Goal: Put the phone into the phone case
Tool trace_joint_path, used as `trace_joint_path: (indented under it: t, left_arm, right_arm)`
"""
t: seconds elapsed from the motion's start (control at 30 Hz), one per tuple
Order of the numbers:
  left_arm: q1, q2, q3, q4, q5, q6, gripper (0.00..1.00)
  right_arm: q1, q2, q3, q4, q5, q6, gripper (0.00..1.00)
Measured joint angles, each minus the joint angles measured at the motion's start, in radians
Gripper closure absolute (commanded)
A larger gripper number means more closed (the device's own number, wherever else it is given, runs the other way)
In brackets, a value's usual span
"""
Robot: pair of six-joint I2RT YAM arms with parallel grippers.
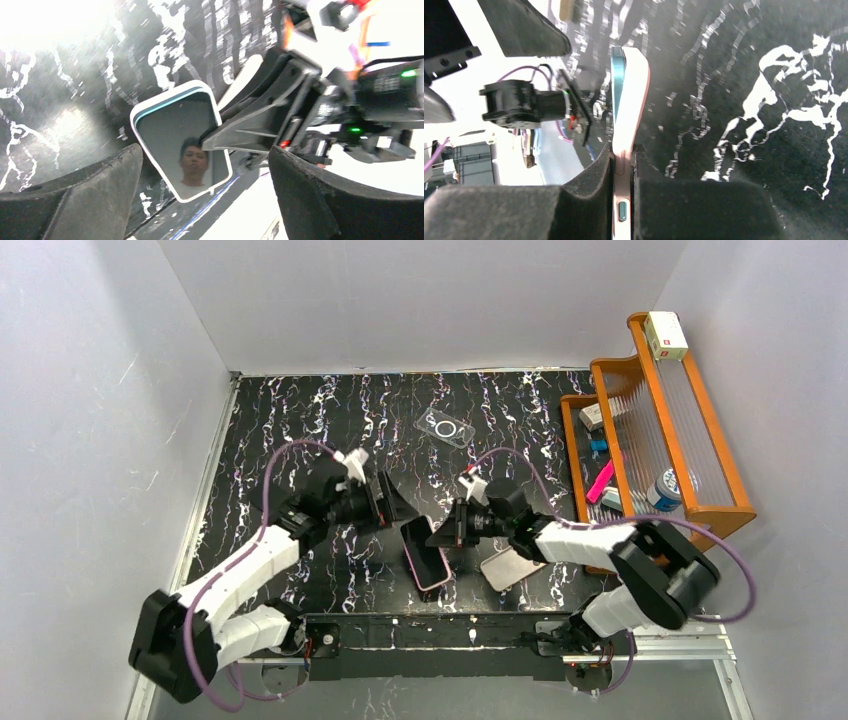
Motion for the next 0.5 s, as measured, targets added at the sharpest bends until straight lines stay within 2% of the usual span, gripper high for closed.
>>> trace_joint_path:
  t: [0.13, 0.23, 0.4, 0.5]
  left_arm:
    - [0.012, -0.094, 0.185, -0.114, -0.001, 0.085, 0.02]
    - [0.013, -0.133, 0.246, -0.131, 0.027, 0.105, 0.03]
    - [0.013, -0.165, 0.227, -0.068, 0.105, 0.048, 0.11]
    - [0.013, -0.189, 0.128, 0.107, 0.168, -0.079, 0.16]
  right_arm:
    - [-0.039, -0.21, -0.032, 0.014, -0.023, -0.005, 0.99]
    - [-0.047, -0.359, -0.065, 0.063, -0.029, 0.011, 0.99]
    - [-0.046, -0.523, -0.138, 0.153, -0.054, 0.06, 0.99]
    - [-0.046, -0.569, -0.173, 0.207, -0.074, 0.095, 0.99]
